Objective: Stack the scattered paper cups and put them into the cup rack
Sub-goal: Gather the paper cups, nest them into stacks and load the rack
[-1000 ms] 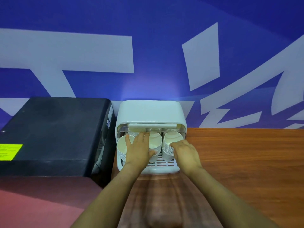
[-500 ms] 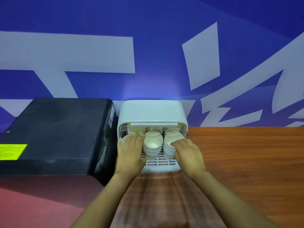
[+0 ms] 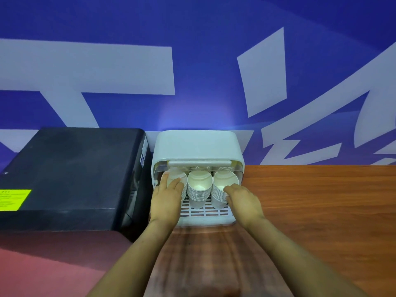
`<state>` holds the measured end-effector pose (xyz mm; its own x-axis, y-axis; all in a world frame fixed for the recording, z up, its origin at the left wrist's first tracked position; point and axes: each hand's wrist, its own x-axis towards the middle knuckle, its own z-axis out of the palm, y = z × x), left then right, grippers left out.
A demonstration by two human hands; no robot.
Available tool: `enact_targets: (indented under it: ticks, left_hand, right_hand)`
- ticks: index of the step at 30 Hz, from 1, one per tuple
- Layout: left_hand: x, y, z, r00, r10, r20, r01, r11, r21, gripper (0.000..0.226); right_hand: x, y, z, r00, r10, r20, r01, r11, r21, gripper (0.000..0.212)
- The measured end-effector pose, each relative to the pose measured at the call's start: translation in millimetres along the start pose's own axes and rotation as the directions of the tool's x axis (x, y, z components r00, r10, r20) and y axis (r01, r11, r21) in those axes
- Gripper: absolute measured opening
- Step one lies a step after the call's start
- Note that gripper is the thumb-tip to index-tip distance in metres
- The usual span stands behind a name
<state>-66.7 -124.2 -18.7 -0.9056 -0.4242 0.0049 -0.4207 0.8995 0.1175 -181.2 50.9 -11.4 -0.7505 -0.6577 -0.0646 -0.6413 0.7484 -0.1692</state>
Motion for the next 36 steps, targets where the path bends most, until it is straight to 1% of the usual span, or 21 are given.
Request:
enact_targets:
  ticks: [4,7,10,14,16,18,20,21,22,24,26,28,30,34,36]
  left_hand:
    - [2.2,2.8,-2.0,0.999,-0.038,-0.005,0.038,0.999,0.012,0.037]
    - [0.0,1.0,-1.6,0.999,-0.049,0.009,0.049,0.999,0.022,0.029]
    - [0.1,-1.3,-2.2,0.999,-0.043,0.004,0.043,0.999,0.013,0.028]
    - [-2.7,-4.2,-8.7,0.999,-0.041,-0.021,0.04,0.998,-0.045,0.037]
    - [-5.8,-6.0,-15.6,0.998,-0.011,-0.068,0.005,0.996,-0.091,0.036]
    - [-7.5,-7.5,-20.0,0.984,0.033,-0.175,-0.052,0.994,-0.101,0.034]
    - [-4.9,-6.7,-30.6,0.947,0.089,-0.309,-0.131,0.984,-0.118,0.025]
    - [-1.8,-4.5,-38.4,0.924,0.109,-0.367,-0.166,0.978,-0.128,0.021]
    - [2.9,-2.2,-44.5,0.906,0.113,-0.409,-0.182,0.974,-0.135,0.021]
    - [14.1,3.1,-52.0,0.906,0.089,-0.414,-0.16,0.977,-0.139,0.03]
    - [23.4,7.0,-49.6,0.932,0.083,-0.352,-0.134,0.983,-0.126,0.038]
    - [28.4,8.4,-43.4,0.951,0.086,-0.297,-0.123,0.986,-0.11,0.038]
    - [29.7,6.9,-40.7,0.947,0.092,-0.308,-0.124,0.988,-0.087,0.038]
    - [25.9,4.3,-41.8,0.942,0.113,-0.315,-0.127,0.992,-0.026,0.043]
    - [16.5,2.9,-41.5,0.94,0.135,-0.312,-0.145,0.989,-0.008,0.037]
  right_hand:
    - [3.3,0.5,0.8,1.0,0.007,-0.018,-0.007,1.0,-0.002,0.03]
    - [3.9,-0.5,-1.1,1.0,0.005,0.004,-0.005,1.0,0.012,0.029]
    - [3.4,-0.7,-5.0,1.0,0.006,0.025,-0.007,1.0,0.027,0.027]
    - [-2.6,0.1,-14.3,1.0,-0.019,-0.015,0.02,1.0,0.02,0.034]
    - [-6.0,-1.6,-20.3,0.997,-0.027,-0.079,0.032,0.997,0.068,0.032]
    - [-7.0,-4.9,-29.9,0.976,-0.05,-0.212,0.078,0.989,0.128,0.025]
    - [-4.0,-7.8,-40.8,0.921,-0.105,-0.376,0.155,0.982,0.107,0.019]
    - [-0.9,-9.4,-45.9,0.891,-0.128,-0.436,0.184,0.979,0.089,0.021]
    - [3.2,-11.6,-50.2,0.888,-0.141,-0.438,0.194,0.978,0.078,0.027]
    - [11.1,-16.8,-56.0,0.933,-0.137,-0.333,0.169,0.983,0.069,0.041]
    - [16.7,-18.9,-54.2,0.962,-0.125,-0.241,0.144,0.988,0.061,0.045]
    - [17.5,-19.2,-50.0,0.969,-0.13,-0.212,0.148,0.986,0.074,0.043]
    - [15.9,-17.8,-46.8,0.961,-0.128,-0.244,0.159,0.981,0.112,0.039]
    - [9.9,-14.9,-41.0,0.942,-0.135,-0.309,0.171,0.981,0.092,0.033]
    - [6.1,-14.6,-40.3,0.929,-0.136,-0.346,0.179,0.979,0.096,0.028]
